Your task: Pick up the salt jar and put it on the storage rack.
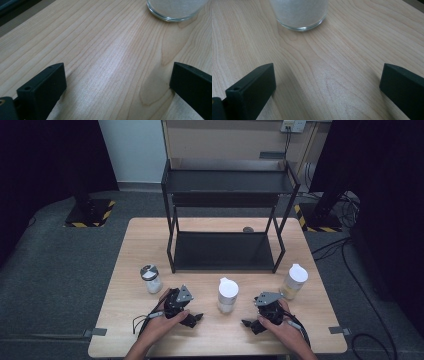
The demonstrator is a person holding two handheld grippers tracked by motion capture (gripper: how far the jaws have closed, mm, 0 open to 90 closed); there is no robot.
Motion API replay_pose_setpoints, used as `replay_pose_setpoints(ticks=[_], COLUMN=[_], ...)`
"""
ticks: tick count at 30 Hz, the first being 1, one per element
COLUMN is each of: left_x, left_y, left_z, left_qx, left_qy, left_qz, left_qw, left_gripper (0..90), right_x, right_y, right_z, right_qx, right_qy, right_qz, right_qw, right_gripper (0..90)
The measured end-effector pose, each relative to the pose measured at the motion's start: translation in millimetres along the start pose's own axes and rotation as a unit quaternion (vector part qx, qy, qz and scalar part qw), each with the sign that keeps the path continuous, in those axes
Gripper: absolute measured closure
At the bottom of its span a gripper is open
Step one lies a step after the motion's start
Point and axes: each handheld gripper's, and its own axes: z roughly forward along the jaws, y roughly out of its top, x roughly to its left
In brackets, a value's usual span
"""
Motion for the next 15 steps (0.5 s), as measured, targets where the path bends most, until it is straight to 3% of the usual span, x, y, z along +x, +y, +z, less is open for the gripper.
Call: replay_pose_setpoints(ticks=[15], left_x=[-3.3], left_y=[-0.9], left_z=[-0.7], left_qx=[-0.001], left_qy=[0.007], left_qz=[-0.006], left_qw=[1.0000], left_gripper=[0.0], right_x=[2.7], right_y=[-0.4], right_z=[-0.5], right_qx=[0.000], right_qy=[-0.005], right_qz=[0.005], right_qw=[1.0000], right_gripper=[1.0])
